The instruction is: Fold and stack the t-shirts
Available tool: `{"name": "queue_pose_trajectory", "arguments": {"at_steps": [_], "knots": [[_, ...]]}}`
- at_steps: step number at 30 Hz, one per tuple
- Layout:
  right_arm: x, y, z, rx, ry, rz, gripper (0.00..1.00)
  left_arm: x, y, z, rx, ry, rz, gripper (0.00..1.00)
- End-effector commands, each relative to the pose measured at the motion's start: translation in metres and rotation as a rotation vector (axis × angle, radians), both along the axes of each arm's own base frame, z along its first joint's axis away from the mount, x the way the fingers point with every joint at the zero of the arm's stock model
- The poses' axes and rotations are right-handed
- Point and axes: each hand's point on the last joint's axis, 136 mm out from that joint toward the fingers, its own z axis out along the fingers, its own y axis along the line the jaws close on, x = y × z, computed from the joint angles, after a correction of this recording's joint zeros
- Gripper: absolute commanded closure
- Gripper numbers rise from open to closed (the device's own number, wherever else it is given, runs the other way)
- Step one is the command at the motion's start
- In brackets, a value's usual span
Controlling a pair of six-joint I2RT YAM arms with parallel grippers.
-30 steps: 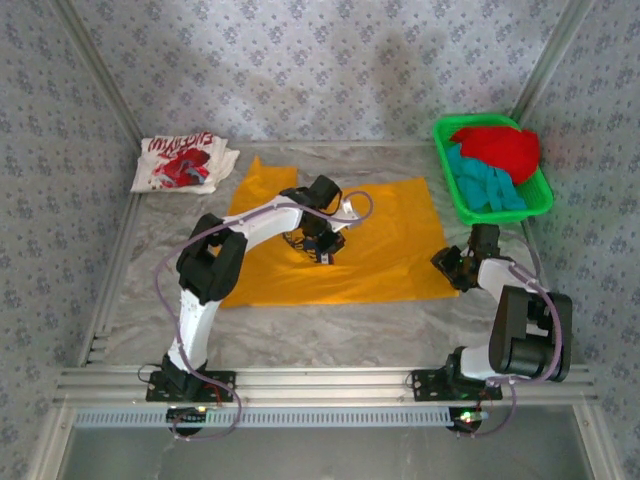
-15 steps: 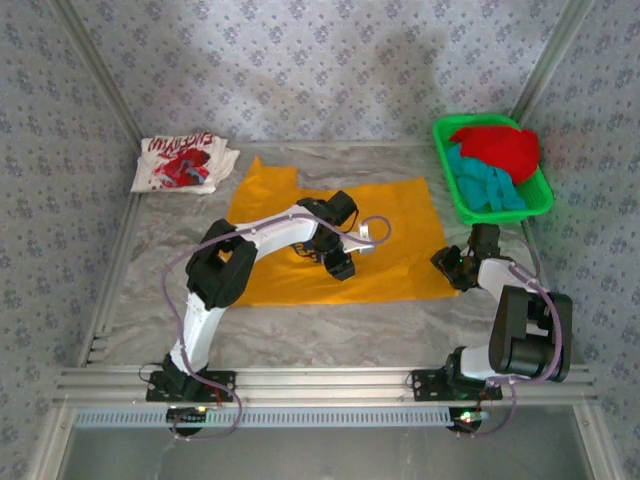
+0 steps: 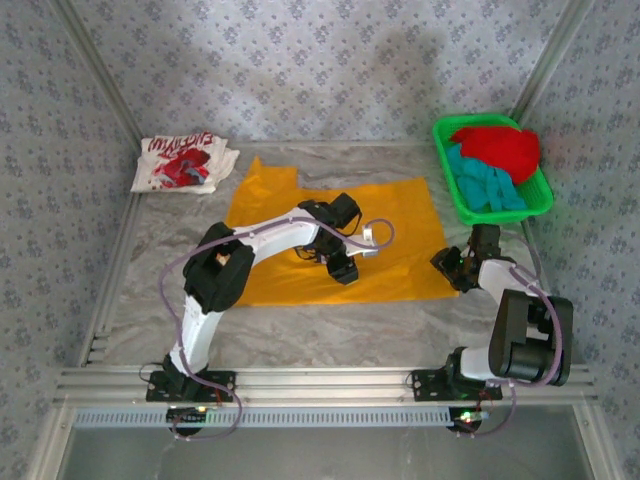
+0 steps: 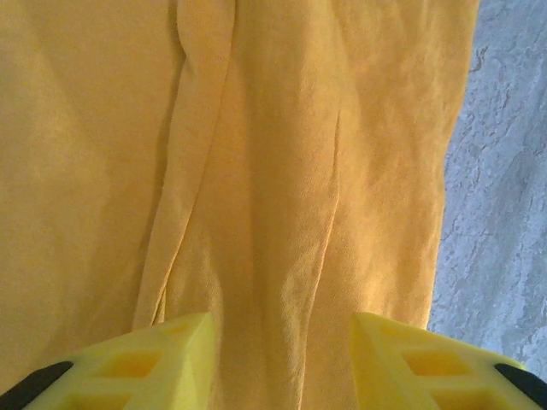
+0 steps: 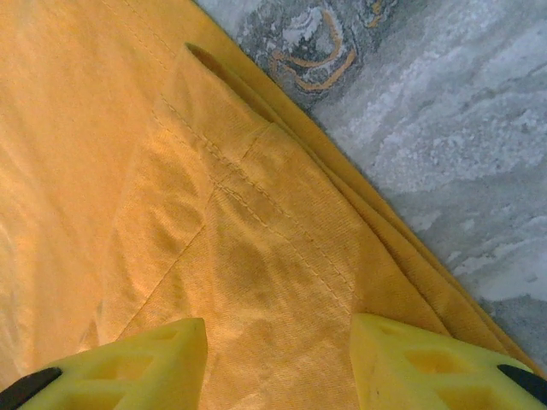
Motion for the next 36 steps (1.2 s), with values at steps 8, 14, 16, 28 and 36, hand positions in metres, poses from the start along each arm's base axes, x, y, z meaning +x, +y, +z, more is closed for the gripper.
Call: {"name": "queue_pose_trajectory", "arguments": {"at_steps": [8, 14, 16, 28, 36], "knots": [[-0.001, -0.004, 0.002, -0.011, 0.006, -0.001, 0.50, 0.000, -0.004, -0.008, 0.006, 0.023, -0.021, 0.92], [-0.003, -0.004, 0.001, -0.004, 0.007, -0.003, 0.50, 0.008, 0.002, -0.006, 0.023, -0.002, -0.003, 1.00], [-0.003, -0.004, 0.001, -0.002, 0.005, -0.003, 0.50, 0.011, 0.002, 0.001, 0.010, -0.015, 0.004, 1.00], [-0.002, -0.003, 0.002, -0.001, 0.000, 0.001, 0.50, 0.027, 0.003, 0.003, 0.020, -0.028, 0.002, 0.50], [-0.002, -0.003, 0.002, 0.000, -0.003, 0.001, 0.50, 0.026, 0.002, -0.014, 0.038, -0.003, -0.013, 0.50]]}}
